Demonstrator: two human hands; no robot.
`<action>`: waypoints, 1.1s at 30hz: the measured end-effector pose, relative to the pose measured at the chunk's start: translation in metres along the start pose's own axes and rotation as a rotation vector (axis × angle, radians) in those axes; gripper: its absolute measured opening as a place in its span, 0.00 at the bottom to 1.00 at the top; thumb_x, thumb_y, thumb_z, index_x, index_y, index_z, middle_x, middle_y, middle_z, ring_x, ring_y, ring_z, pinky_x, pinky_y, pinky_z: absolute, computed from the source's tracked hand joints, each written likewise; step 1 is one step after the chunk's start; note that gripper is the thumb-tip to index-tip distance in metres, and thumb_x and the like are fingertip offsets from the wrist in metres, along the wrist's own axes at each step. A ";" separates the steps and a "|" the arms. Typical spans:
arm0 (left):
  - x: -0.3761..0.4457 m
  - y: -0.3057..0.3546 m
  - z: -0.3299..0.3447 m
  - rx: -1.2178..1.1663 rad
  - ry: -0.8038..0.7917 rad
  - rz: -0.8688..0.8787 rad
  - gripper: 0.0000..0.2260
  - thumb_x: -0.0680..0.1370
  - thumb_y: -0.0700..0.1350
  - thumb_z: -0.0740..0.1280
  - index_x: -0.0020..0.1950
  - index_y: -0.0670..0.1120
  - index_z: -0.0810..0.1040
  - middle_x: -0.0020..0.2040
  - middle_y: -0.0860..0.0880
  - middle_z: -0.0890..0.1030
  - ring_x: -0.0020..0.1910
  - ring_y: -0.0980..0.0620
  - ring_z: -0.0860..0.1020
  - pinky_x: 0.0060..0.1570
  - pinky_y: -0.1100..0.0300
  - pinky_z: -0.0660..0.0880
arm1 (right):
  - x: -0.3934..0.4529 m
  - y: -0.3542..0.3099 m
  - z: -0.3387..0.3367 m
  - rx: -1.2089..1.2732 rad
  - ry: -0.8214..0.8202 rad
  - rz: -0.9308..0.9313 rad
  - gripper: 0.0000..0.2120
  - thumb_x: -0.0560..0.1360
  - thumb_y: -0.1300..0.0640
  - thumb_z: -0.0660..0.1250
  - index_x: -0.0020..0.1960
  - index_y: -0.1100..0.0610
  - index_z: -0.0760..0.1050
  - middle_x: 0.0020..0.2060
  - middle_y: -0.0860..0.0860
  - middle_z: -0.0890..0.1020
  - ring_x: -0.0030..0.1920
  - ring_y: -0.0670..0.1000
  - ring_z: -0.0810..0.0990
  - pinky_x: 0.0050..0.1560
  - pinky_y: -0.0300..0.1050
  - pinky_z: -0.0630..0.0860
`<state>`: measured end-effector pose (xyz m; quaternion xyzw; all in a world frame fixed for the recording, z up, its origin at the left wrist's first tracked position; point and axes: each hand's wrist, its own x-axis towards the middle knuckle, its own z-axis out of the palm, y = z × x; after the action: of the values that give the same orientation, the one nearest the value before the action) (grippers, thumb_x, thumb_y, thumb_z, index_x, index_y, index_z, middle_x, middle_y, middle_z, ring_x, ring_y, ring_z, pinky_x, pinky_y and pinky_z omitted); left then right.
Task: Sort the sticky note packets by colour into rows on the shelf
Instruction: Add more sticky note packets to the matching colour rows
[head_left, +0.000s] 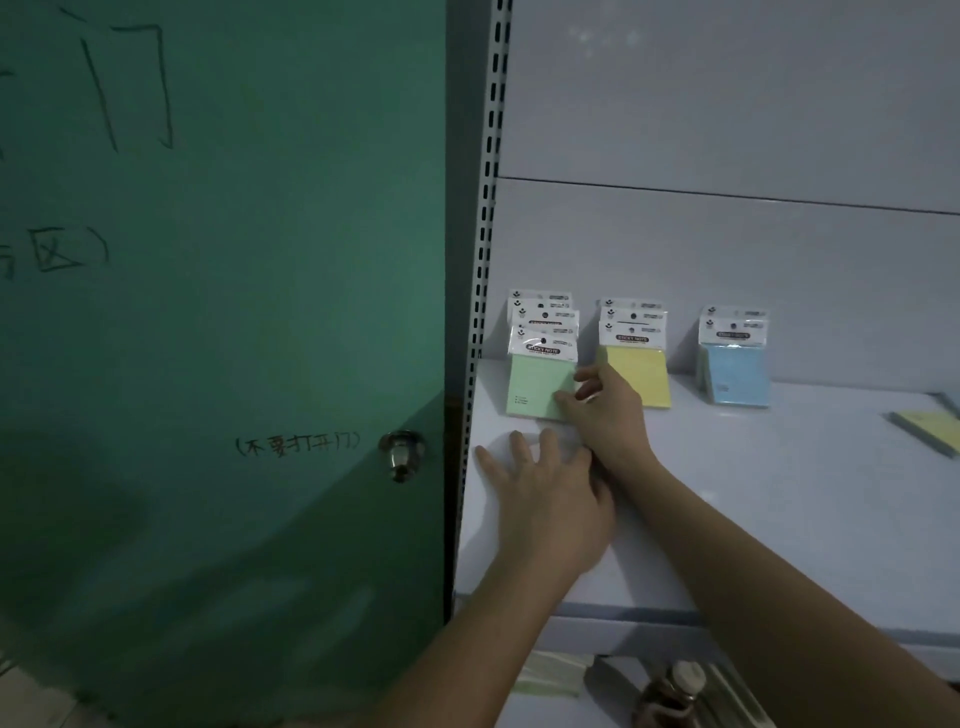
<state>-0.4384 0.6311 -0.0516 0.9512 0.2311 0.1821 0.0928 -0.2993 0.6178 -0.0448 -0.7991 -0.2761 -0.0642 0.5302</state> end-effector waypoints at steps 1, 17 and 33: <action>0.001 0.000 0.000 -0.005 0.005 0.001 0.16 0.79 0.53 0.49 0.61 0.53 0.71 0.68 0.44 0.67 0.71 0.36 0.57 0.65 0.27 0.42 | 0.001 0.000 0.000 -0.002 -0.007 0.009 0.11 0.71 0.59 0.72 0.51 0.57 0.75 0.40 0.50 0.78 0.39 0.48 0.76 0.38 0.34 0.69; -0.001 -0.003 -0.010 0.015 -0.104 0.002 0.19 0.78 0.55 0.51 0.65 0.53 0.71 0.68 0.44 0.67 0.68 0.37 0.61 0.64 0.28 0.50 | -0.032 -0.007 -0.062 -0.033 -0.100 0.170 0.07 0.78 0.55 0.61 0.51 0.57 0.75 0.44 0.55 0.82 0.39 0.54 0.80 0.46 0.50 0.78; -0.018 0.080 -0.018 0.148 0.091 -0.110 0.13 0.77 0.46 0.60 0.56 0.48 0.81 0.54 0.44 0.79 0.53 0.41 0.76 0.48 0.52 0.71 | -0.120 0.088 -0.387 -0.516 -0.247 0.093 0.16 0.78 0.42 0.59 0.61 0.47 0.74 0.51 0.46 0.79 0.48 0.48 0.78 0.45 0.43 0.71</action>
<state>-0.4278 0.5545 -0.0199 0.9320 0.2997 0.2025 0.0216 -0.2820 0.2059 0.0025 -0.9211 -0.2761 -0.0101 0.2742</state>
